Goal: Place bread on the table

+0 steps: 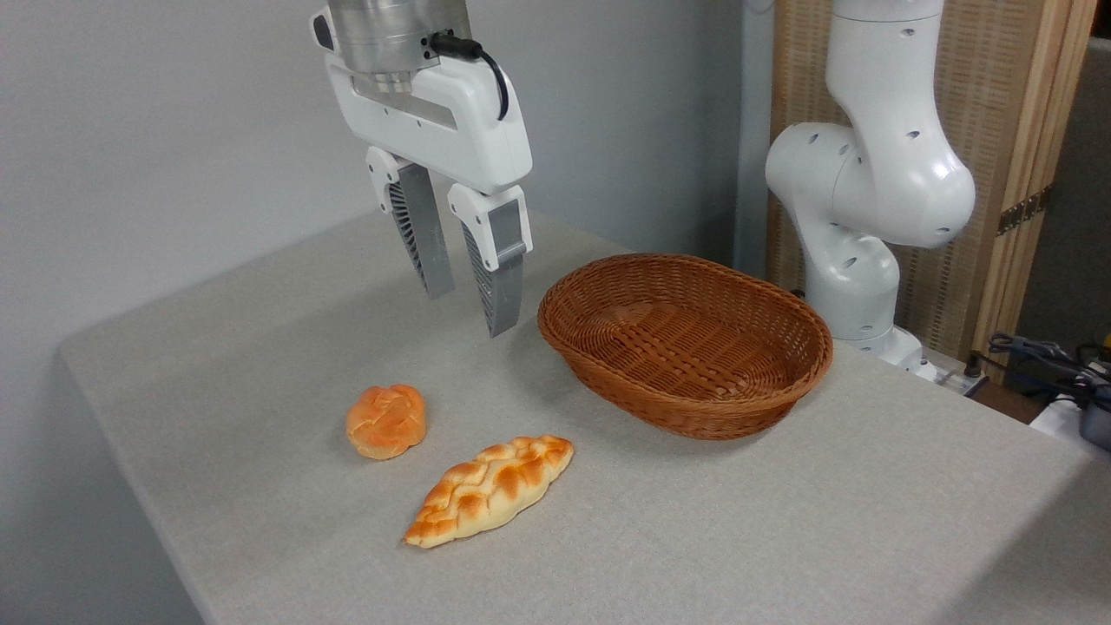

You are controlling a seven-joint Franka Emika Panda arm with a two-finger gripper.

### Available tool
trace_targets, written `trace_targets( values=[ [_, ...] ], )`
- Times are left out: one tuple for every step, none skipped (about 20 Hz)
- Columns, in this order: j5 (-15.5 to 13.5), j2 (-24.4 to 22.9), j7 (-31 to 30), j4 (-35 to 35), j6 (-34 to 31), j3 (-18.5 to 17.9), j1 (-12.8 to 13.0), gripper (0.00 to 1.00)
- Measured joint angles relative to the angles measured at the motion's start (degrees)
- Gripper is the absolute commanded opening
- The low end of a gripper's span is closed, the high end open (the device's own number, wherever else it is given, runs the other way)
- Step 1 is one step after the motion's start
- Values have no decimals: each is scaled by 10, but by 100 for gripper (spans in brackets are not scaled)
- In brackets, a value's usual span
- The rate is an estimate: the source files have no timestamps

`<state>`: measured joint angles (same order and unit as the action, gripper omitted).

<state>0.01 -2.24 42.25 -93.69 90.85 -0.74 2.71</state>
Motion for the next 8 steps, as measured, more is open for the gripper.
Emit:
trace_targets(
  values=[
    [1, 0, -1, 0, 0, 0, 0, 100],
    [3, 0, -2, 0, 0, 0, 0, 100],
    [3, 0, -3, 1, 0, 0, 0, 100],
    [4, 0, -3, 1, 0, 0, 0, 100],
    [5, 0, -3, 1, 0, 0, 0, 100],
    [5, 0, -3, 1, 0, 0, 0, 100],
    [5, 0, -3, 1, 0, 0, 0, 100],
    [5, 0, -3, 1, 0, 0, 0, 100]
  ],
)
